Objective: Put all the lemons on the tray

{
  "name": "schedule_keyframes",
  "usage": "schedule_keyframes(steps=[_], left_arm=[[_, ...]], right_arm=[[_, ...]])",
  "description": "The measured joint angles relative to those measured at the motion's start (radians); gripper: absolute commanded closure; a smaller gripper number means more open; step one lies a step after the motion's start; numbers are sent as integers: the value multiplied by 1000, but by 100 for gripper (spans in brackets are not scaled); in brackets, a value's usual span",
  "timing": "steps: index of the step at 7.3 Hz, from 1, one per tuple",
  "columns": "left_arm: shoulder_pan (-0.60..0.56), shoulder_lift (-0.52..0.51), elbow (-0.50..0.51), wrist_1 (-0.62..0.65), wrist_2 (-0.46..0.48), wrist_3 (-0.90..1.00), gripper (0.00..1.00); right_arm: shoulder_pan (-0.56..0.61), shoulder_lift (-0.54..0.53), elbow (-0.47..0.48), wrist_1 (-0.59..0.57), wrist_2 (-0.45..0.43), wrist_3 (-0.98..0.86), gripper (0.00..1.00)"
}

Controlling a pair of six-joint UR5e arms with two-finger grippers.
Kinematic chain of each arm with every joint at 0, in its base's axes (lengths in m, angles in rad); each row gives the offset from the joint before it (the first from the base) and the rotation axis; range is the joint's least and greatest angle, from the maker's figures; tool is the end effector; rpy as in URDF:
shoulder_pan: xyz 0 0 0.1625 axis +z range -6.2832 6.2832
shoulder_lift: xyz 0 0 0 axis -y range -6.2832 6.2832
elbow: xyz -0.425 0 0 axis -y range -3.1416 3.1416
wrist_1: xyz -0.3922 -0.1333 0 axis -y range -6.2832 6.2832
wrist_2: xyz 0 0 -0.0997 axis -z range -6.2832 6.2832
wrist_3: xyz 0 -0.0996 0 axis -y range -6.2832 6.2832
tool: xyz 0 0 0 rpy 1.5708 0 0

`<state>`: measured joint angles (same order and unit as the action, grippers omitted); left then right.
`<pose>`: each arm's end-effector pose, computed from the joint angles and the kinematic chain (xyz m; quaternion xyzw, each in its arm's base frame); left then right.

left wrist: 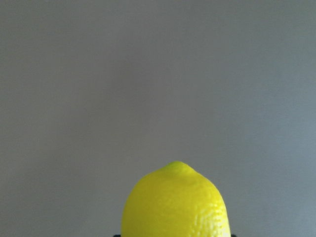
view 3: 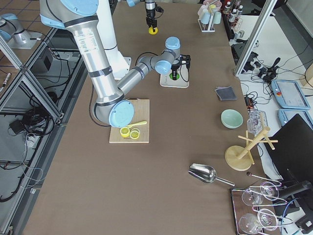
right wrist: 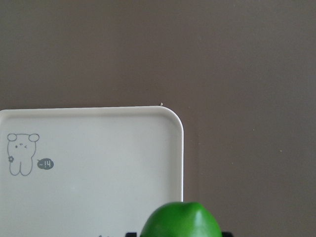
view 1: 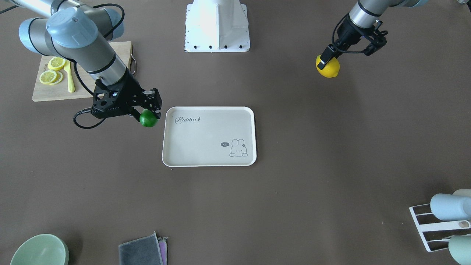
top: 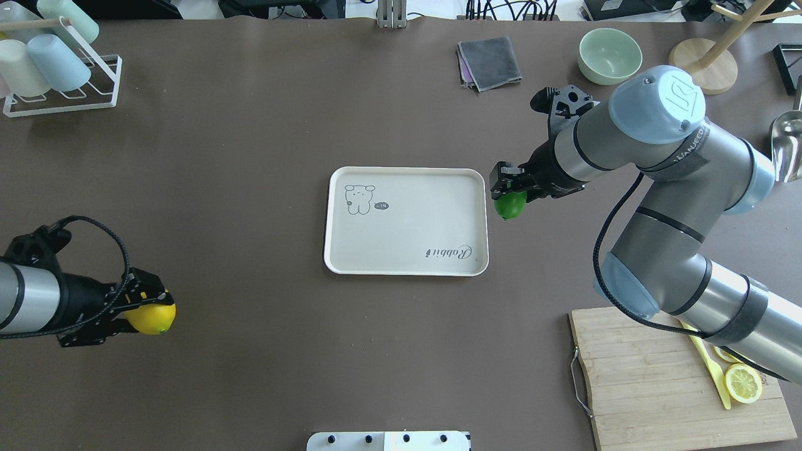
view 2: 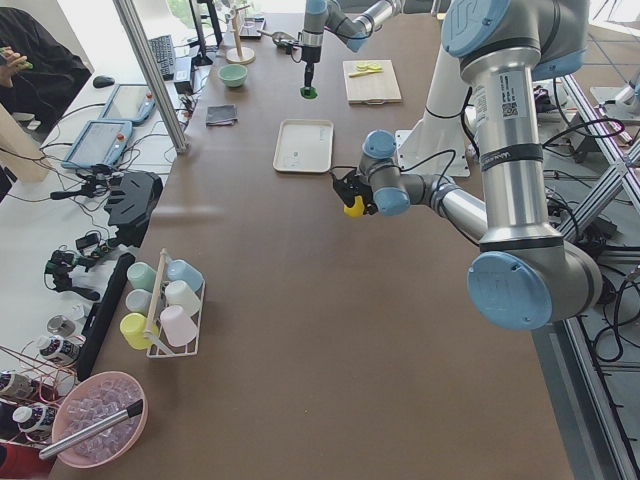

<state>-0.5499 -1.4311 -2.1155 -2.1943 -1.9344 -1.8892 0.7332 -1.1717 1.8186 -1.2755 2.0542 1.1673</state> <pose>0.3176 -0.3095 0.3915 -0.1005 0.4987 -0.2795 0.8143 -0.3936 -0.4716 0.2889 0.0574 -0.4862 0.0348 0.8713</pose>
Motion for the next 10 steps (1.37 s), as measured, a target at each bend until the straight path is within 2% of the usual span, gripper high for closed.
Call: schedule_keyframes(steps=[3,4,6,9,10], left_arm=[[-64,-406,273,41,-30,103,100],[-71,-511,329,90,-29,130,100],[-74,-660,418,163,-9,171,100],[-68,-833,620,164,36,183,100],[-67,-870,665,159,47,188,100]], right_arm=[[3,19,-48,-1,-3,-4,100],[2,39,-77,0,-3,-4,100],[-4,85,-139,1,-4,-4,100],[-52,169,-260,71,-17,43,100],[-66,184,-297,107,-32,61,88]])
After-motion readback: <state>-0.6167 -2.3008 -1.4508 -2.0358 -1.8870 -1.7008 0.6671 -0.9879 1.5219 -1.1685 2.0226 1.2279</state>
